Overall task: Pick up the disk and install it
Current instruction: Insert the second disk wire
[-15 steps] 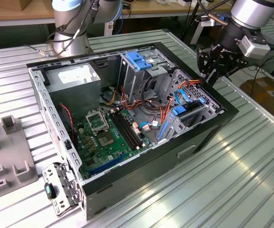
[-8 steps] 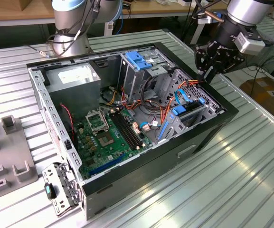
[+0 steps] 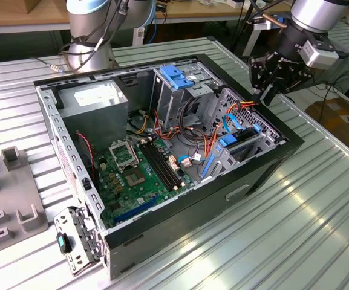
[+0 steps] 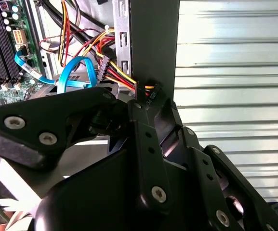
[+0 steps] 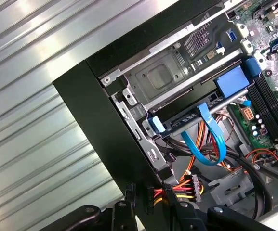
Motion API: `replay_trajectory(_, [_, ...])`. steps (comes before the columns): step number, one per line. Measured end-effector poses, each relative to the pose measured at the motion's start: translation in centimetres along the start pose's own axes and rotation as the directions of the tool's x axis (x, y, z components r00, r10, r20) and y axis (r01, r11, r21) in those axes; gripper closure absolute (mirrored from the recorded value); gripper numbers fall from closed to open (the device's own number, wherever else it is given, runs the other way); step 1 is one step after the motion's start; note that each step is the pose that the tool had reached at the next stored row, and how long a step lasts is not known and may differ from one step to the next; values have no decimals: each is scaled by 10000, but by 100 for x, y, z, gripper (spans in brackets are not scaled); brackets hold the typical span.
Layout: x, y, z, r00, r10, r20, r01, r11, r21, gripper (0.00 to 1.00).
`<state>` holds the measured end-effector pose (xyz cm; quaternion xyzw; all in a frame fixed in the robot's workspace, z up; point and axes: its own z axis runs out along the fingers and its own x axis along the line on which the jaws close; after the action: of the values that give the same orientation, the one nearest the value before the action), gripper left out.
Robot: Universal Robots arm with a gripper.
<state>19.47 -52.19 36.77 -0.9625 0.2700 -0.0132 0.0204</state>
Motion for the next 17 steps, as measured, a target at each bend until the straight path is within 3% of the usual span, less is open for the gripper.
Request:
replay_trajectory(3, [0,0,0,10000,1,0,-1,10000,0,66])
replay_trajectory(5, [0,0,0,10000,1,0,-1,10000,0,79])
replay_trajectory(17, [0,1,10,10000,1,0,-1,10000,0,79])
